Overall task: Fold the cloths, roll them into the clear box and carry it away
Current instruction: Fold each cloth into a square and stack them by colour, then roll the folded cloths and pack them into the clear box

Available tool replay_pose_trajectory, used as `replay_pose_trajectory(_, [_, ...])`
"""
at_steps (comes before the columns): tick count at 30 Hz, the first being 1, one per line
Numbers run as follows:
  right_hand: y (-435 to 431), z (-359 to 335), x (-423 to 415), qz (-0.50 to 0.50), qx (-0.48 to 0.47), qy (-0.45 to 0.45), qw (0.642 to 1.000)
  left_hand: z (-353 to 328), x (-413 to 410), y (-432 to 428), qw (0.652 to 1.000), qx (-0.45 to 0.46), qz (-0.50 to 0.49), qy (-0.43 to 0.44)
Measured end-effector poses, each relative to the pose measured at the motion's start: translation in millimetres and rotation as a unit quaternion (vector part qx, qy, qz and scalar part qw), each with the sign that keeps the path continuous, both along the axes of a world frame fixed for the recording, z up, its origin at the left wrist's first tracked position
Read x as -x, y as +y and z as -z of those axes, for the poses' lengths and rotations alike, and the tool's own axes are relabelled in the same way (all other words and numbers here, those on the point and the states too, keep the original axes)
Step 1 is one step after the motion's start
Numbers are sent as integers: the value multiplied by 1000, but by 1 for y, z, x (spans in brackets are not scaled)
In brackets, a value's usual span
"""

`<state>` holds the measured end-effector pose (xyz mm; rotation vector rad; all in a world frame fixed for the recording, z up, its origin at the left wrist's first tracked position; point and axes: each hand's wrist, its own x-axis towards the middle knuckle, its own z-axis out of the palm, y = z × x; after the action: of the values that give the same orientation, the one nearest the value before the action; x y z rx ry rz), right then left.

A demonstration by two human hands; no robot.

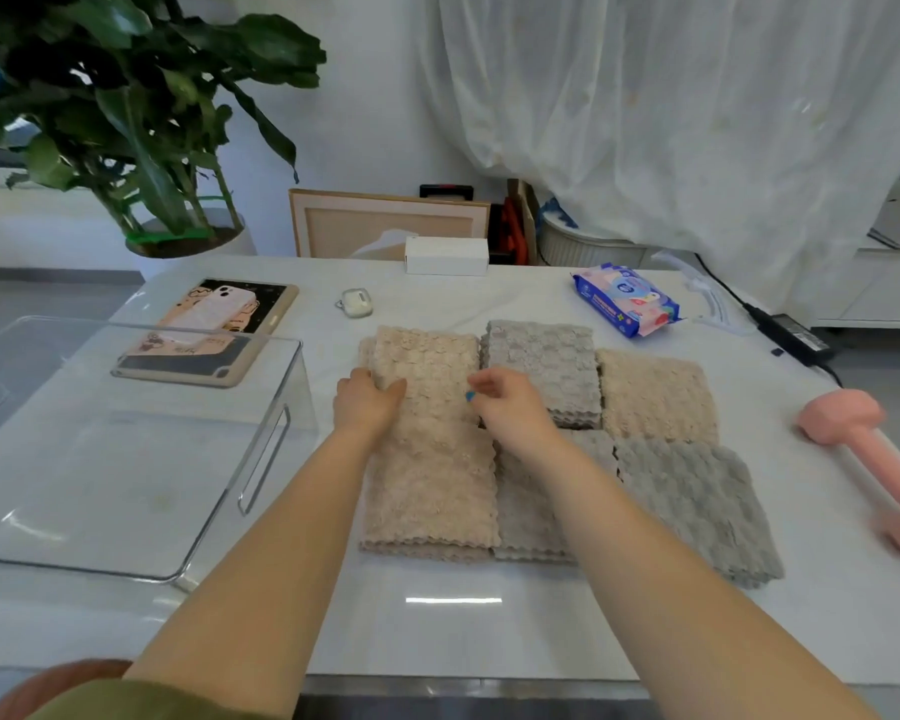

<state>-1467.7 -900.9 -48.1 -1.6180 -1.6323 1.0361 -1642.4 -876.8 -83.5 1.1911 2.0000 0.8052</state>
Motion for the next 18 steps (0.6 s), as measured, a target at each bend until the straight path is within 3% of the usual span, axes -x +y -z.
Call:
replay_pose_trajectory(4, [24, 6, 27, 10, 89, 5, 996, 16, 11, 11, 1000, 8, -19, 5])
replay_pose_trajectory(9, [40, 15, 43, 122, 145, 149, 970, 22, 6, 0, 992, -129, -14, 5])
replay_pose_trajectory(11, [39, 14, 43, 126, 132, 217, 959, 23, 5, -7, 985, -170, -20, -35])
replay_pose_trajectory(14, [31, 8, 40, 96, 83, 238, 963, 19, 3, -17, 968, -191, -11, -161])
replay_pose_trajectory(18, [20, -3, 35, 53, 49, 277, 958, 0, 8, -22, 943, -146, -4, -298])
